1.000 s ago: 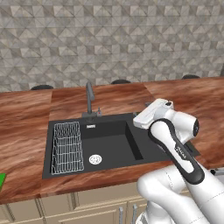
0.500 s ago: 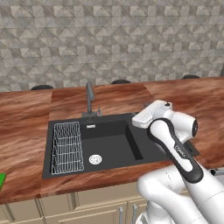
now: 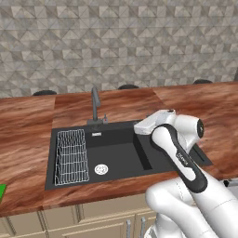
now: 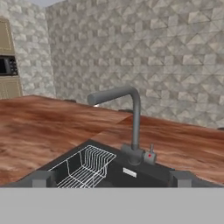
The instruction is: Soak the sponge with water for a few seconds and then drop it inside the sink.
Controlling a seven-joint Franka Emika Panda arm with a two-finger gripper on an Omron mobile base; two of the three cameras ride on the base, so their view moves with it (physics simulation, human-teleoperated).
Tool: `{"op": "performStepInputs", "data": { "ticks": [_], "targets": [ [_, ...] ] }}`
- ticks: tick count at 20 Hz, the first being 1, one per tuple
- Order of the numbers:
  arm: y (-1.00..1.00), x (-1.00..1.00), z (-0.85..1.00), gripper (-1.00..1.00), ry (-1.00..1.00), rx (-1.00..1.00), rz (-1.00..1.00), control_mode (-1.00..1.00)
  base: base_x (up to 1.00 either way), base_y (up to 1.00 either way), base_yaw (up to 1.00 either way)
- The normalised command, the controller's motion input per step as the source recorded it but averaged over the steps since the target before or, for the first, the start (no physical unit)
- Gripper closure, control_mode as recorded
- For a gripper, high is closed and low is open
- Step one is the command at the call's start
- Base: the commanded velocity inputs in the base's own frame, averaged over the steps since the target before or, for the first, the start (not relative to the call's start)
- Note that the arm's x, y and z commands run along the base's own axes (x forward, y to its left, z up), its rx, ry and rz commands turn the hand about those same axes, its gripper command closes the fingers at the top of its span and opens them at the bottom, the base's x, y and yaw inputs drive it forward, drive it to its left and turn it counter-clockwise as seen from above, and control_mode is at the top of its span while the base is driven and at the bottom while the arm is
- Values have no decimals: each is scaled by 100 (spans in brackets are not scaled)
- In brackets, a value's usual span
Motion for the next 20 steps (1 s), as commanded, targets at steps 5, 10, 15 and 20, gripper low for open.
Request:
{"op": "performStepInputs", "data": {
  "ticks": [5,10,15,20],
  "targets": [
    [8,0,-32,-100,2,4,2,-100,0,0,0],
    [0,0,-21,-100,0,2,1,-100,0,0,0],
    [0,0,-23,-100,0,2,0,-100,0,0,0],
    [0,0,-27,-100,0,2,0,-100,0,0,0]
  ]
}}
